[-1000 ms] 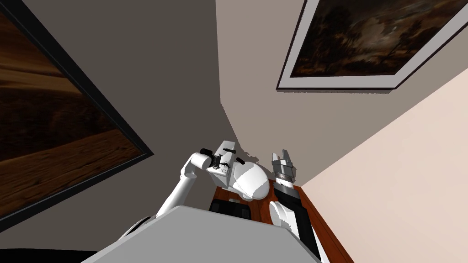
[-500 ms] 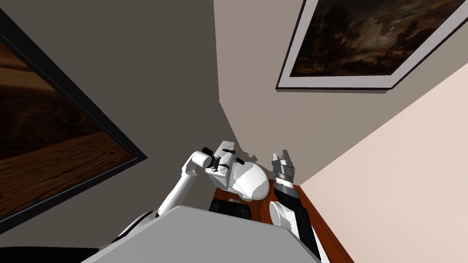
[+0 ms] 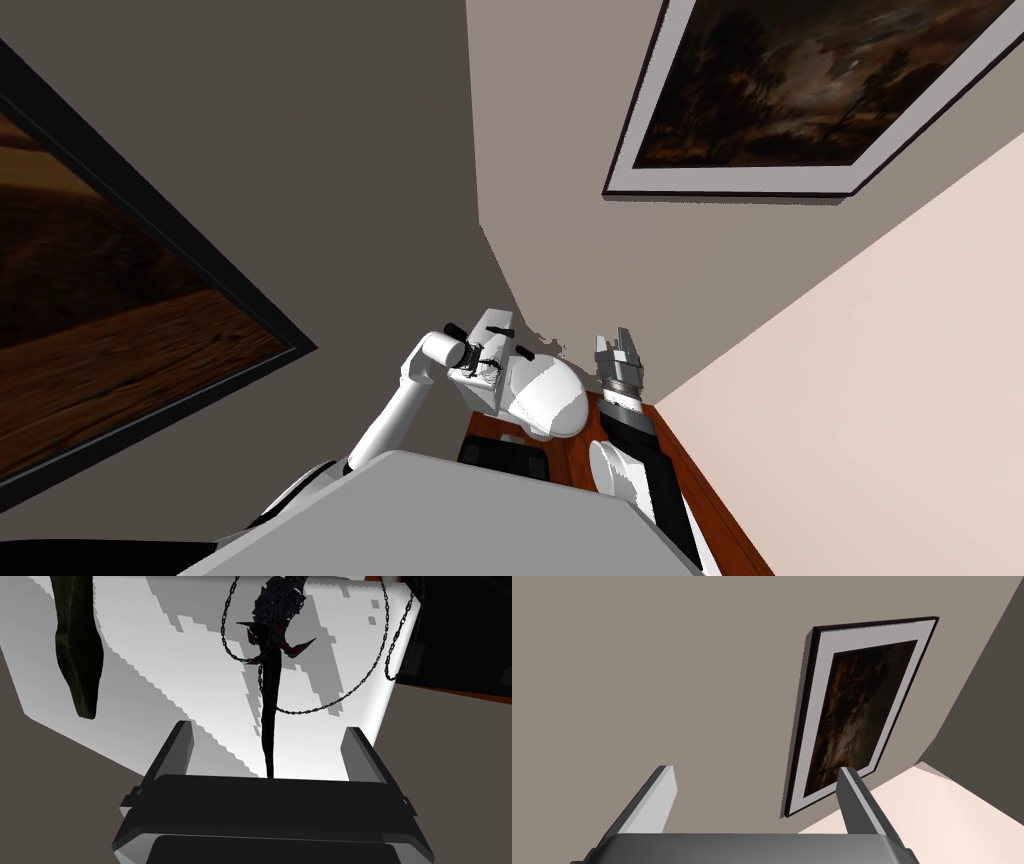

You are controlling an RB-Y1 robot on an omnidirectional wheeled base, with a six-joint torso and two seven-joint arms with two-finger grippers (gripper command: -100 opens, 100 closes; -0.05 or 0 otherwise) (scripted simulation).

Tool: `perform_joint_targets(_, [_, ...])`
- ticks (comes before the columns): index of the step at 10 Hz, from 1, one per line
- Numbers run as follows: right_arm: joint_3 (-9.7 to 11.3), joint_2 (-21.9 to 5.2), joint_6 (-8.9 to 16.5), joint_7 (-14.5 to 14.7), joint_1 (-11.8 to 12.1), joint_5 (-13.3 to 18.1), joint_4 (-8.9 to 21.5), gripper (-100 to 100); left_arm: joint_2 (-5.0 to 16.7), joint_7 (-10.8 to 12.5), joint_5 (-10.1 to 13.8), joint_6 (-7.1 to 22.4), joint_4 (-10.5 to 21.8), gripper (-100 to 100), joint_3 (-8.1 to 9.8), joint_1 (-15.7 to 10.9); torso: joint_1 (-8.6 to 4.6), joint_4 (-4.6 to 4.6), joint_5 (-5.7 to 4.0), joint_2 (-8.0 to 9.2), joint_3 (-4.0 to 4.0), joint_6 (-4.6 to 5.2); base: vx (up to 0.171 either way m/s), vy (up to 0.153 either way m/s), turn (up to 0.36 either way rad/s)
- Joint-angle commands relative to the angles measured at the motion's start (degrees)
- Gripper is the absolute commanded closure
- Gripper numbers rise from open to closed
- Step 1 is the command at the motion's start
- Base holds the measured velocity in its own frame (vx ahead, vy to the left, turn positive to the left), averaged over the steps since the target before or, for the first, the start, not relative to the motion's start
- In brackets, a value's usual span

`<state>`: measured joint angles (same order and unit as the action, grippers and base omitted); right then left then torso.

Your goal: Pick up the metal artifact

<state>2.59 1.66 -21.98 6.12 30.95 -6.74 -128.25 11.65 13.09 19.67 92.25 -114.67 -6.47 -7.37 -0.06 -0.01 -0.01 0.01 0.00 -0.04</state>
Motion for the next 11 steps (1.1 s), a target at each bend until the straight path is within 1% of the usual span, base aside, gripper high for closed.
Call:
perform_joint_targets(1, [0.0,0.0,0.0,0.0,0.0,0.0,0.0,0,-0.1,-0.5,-0.2,-1.9,1.8,-100,0.00,0.0,0.00,0.00,0.00,0.00,0.00,0.00,0.003,-0.007,-0.021])
perform_joint_targets(2, [0.0,0.0,0.0,0.0,0.0,0.0,0.0,0,-0.3,-0.8,-0.4,-2.8,2.9,-100,-0.05,0.0,0.00,0.00,0.00,0.00,0.00,0.00,0.003,-0.007,-0.019])
perform_joint_targets(3, [0.0,0.0,0.0,0.0,0.0,0.0,0.0,0,-0.1,-0.6,-0.2,-2.1,2.2,-100,0.05,0.0,0.00,0.00,0.00,0.00,0.00,0.00,0.000,0.000,0.000])
perform_joint_targets(4, [0.0,0.0,0.0,0.0,0.0,0.0,0.0,0,-0.1,-0.7,-0.2,-2.3,2.3,100,0.06,0.0,0.01,0.00,0.00,0.01,0.00,-0.01,0.000,0.000,0.000])
perform_joint_targets(8, [0.0,0.0,0.0,0.0,0.0,0.0,0.0,0,-0.2,-0.7,-0.2,-2.2,2.4,100,0.04,0.0,0.01,0.03,-0.01,0.03,0.03,-0.01,0.000,0.000,0.000])
perform_joint_targets(9, [0.0,0.0,0.0,0.0,0.0,0.0,0.0,0,-0.2,-0.7,-0.2,-2.2,2.4,0,0.04,0.0,0.01,0.04,-0.01,0.04,0.04,-0.01,0.000,0.000,0.000])
perform_joint_targets(10, [0.0,0.0,0.0,0.0,0.0,0.0,0.0,0,0.0,-0.3,0.0,-0.9,0.8,100,0.05,0.0,0.01,0.05,-0.01,0.05,0.05,-0.01,-0.002,0.004,0.030])
perform_joint_targets(11, [0.0,0.0,0.0,0.0,0.0,0.0,0.0,0,0.1,0.0,0.2,0.1,-0.3,100,0.10,0.1,0.03,0.08,-0.02,0.08,0.08,-0.03,-0.002,0.008,0.031])
